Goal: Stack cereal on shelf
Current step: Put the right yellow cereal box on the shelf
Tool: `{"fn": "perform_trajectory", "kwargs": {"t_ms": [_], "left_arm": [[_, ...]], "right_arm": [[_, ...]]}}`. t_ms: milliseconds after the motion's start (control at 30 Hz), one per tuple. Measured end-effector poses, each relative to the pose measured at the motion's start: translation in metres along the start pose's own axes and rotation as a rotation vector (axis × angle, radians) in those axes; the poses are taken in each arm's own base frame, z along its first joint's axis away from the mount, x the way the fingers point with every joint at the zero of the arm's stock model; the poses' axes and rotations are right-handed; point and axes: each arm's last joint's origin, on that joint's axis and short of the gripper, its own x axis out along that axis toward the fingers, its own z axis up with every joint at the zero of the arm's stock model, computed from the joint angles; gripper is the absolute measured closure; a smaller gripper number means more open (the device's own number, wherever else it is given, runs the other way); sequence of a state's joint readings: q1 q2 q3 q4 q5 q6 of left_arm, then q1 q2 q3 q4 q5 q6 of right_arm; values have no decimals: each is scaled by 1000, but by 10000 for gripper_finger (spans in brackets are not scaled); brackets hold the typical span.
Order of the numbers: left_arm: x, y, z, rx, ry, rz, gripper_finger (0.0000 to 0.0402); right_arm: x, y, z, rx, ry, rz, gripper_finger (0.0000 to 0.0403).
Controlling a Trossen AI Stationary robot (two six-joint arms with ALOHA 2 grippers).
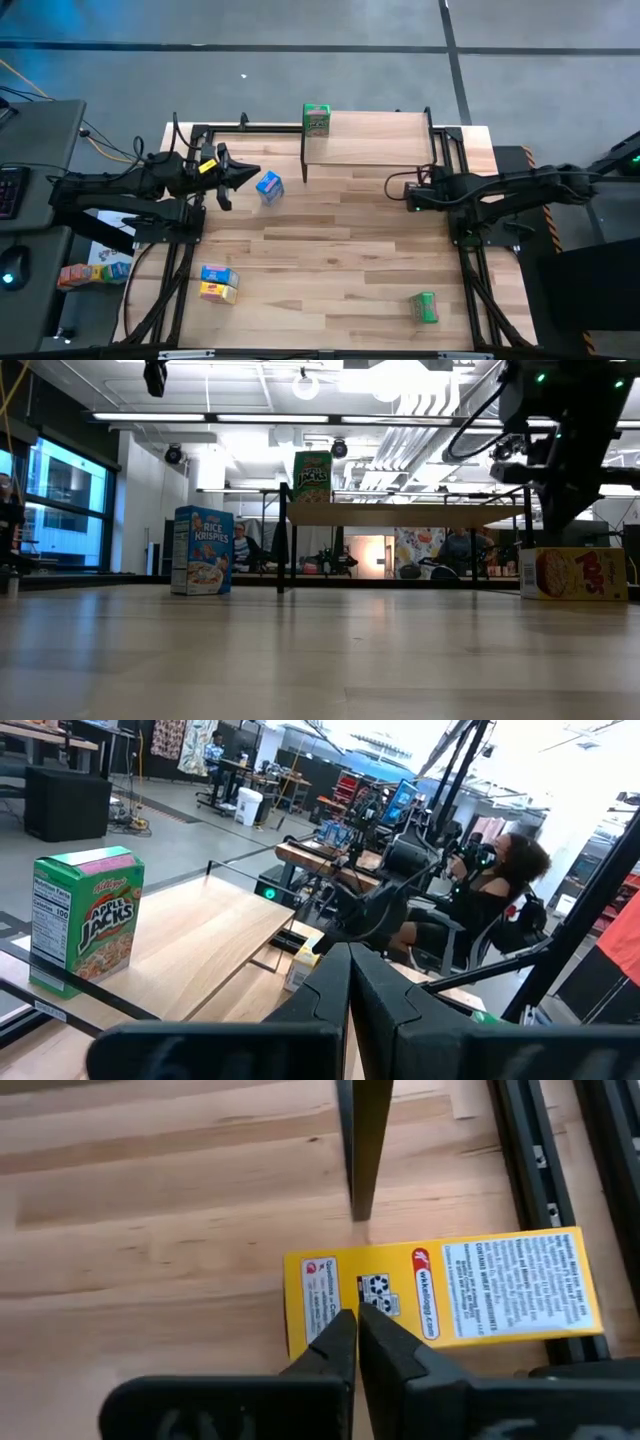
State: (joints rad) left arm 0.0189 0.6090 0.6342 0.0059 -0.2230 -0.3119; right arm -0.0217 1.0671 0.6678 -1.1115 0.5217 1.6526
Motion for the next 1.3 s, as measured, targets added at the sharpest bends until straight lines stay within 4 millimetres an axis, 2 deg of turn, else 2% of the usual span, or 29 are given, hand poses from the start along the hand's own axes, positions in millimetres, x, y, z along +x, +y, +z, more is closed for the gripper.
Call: {"fn": "perform_trajectory", "kwargs": {"t_ms": [200,433,833,1133,1233,1300], "left_arm": [[3,0,-2,4,17,6,401],[8,0,-6,8,37,12,401],[12,0,-8,12,54,14,401],[13,0,-9,13,59,15,401],[17,0,-12,-7,78,15,401],[24,-2,-16,-37,103,-6,401]], "right_arm": [[14,10,-4,35,-31,-74,403],[18,21,-11,-24,5,-26,403],[1,62,-40,-103,162,414,403],[4,108,-80,-139,260,728,403],[-4,118,-81,-156,249,859,403],[-17,122,-77,-215,242,922,403]]}}
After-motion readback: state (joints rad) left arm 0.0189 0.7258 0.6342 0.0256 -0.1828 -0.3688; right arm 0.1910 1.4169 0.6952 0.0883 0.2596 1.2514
